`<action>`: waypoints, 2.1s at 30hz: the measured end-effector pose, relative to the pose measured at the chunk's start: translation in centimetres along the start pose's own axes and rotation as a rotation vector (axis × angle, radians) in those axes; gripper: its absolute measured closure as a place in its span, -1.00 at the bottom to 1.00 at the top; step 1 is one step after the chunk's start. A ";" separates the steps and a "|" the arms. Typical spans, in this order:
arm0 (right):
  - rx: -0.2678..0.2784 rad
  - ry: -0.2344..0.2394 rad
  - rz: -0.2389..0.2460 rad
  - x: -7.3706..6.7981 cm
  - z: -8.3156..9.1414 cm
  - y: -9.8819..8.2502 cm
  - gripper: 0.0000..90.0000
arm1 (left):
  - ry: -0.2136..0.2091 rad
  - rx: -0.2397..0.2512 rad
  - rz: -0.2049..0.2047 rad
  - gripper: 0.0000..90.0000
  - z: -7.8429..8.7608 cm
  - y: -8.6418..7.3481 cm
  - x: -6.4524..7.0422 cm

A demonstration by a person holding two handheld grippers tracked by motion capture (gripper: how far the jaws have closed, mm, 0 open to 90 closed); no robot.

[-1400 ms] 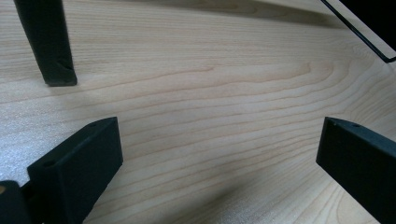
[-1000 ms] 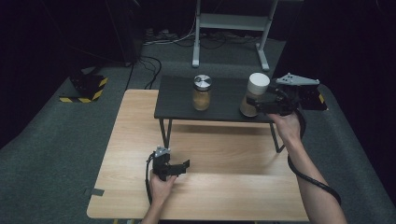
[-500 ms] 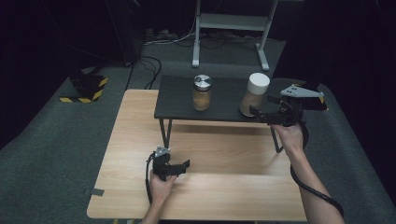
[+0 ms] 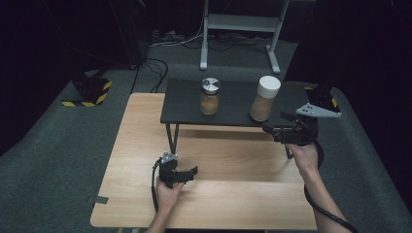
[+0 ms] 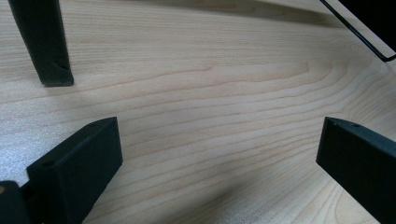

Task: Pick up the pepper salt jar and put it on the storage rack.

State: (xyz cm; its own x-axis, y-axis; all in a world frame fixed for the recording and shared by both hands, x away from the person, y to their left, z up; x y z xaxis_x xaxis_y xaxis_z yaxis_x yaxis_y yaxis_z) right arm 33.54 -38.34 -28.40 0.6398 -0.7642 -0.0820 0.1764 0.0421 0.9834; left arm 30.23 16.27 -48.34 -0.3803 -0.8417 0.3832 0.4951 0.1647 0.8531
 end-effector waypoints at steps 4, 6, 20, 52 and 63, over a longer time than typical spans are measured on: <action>0.003 0.002 -0.017 -0.1 0.7 -1.0 -0.81 | -0.001 0.001 0.001 -0.99 0.0 0.0 0.0; 0.000 0.000 -0.019 -0.2 0.9 -1.4 -0.81 | -0.001 0.001 0.001 -0.99 0.0 0.0 0.0; -0.013 -0.001 -0.058 -0.2 1.6 -4.1 -0.81 | -0.004 0.000 0.002 -0.99 0.0 0.0 -0.1; -0.085 -0.086 -0.181 -0.6 2.7 -13.8 -0.78 | -0.009 -0.002 0.004 -0.99 0.0 0.0 -0.1; -0.091 -0.112 -0.218 0.1 2.6 -16.8 -0.78 | -0.008 -0.002 0.002 -0.99 -0.1 0.0 0.0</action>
State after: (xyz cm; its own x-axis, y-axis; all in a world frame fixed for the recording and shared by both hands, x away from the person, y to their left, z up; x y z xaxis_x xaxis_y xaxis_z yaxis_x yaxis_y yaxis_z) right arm 28.65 -40.80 -44.47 0.4934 -0.8277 -0.2673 0.3707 -0.0779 0.9255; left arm 30.27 16.24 -48.37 -0.3854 -0.8373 0.3878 0.4974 0.1655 0.8516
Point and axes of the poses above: each handheld gripper's, and its own axes: z roughly backward along the jaws, y roughly out of its top, x roughly to its right, the point moved 1 cm from there along -z, roughly forward along the jaws, and after that the axes turned 13 degrees about x, right-handed, at the moved point
